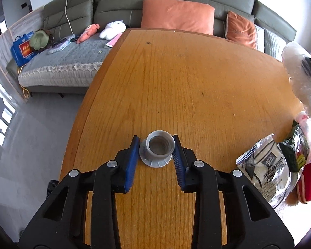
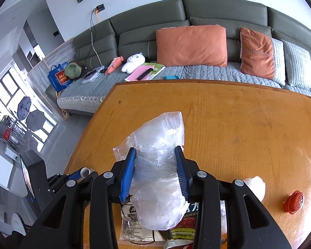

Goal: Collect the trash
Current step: 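Grasp the white cup on saucer with the left tool while the right tool holds the plastic bag, then carry the cup and plastic bag off the table toward the black bin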

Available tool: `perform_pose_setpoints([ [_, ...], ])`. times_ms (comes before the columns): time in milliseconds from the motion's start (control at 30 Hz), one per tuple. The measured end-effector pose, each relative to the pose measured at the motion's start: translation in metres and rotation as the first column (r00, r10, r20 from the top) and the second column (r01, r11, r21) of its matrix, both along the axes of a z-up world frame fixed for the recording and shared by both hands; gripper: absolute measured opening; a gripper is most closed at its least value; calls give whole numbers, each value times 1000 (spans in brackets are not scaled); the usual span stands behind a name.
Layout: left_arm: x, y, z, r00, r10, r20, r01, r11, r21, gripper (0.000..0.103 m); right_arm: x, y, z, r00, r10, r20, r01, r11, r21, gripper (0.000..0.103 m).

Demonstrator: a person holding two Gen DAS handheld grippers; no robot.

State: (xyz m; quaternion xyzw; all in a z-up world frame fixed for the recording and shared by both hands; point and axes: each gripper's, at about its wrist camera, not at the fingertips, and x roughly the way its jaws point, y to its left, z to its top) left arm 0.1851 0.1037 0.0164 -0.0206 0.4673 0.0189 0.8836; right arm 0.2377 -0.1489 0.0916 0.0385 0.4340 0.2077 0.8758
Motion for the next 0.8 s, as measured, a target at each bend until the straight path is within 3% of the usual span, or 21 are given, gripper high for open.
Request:
perform_pose_setpoints([
  [367,-49,21,34,997,44,66,-43,999,-17,32,-38,38,26,997,71,29,-71,997,-7,40],
  [800,-158,106,66,975,187,117,-188,982,-4,32,-123,157,53,962,267,62,-269,963,15,40],
])
